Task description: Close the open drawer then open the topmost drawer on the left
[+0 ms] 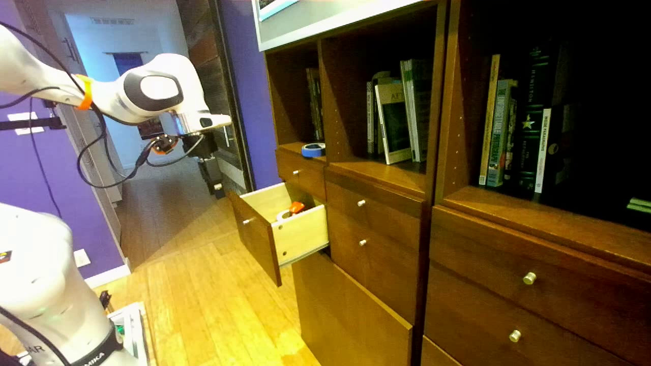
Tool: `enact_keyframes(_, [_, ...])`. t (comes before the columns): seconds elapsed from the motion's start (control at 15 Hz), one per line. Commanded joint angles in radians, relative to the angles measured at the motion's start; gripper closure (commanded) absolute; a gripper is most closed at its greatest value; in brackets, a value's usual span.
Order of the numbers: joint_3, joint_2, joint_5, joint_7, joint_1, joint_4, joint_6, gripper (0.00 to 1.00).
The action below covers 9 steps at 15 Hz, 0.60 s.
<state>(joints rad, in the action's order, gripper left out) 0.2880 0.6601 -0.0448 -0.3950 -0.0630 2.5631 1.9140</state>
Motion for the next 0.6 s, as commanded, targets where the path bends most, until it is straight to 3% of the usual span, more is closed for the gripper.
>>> enact_keyframes(0.0, [-0.041, -0.021, 0.084, 0.036, -0.053, 0.029, 0.051, 0.00])
enact_keyframes(0.27, [-0.074, -0.071, 0.131, 0.112, -0.083, 0.086, 0.224, 0.00])
enact_keyframes(0.33, [-0.079, -0.096, 0.138, 0.126, -0.086, 0.097, 0.271, 0.10])
enact_keyframes(0.4, [-0.083, -0.115, 0.142, 0.136, -0.087, 0.106, 0.308, 0.26])
enact_keyframes(0.53, [-0.086, -0.161, 0.147, 0.143, -0.087, 0.121, 0.379, 0.41])
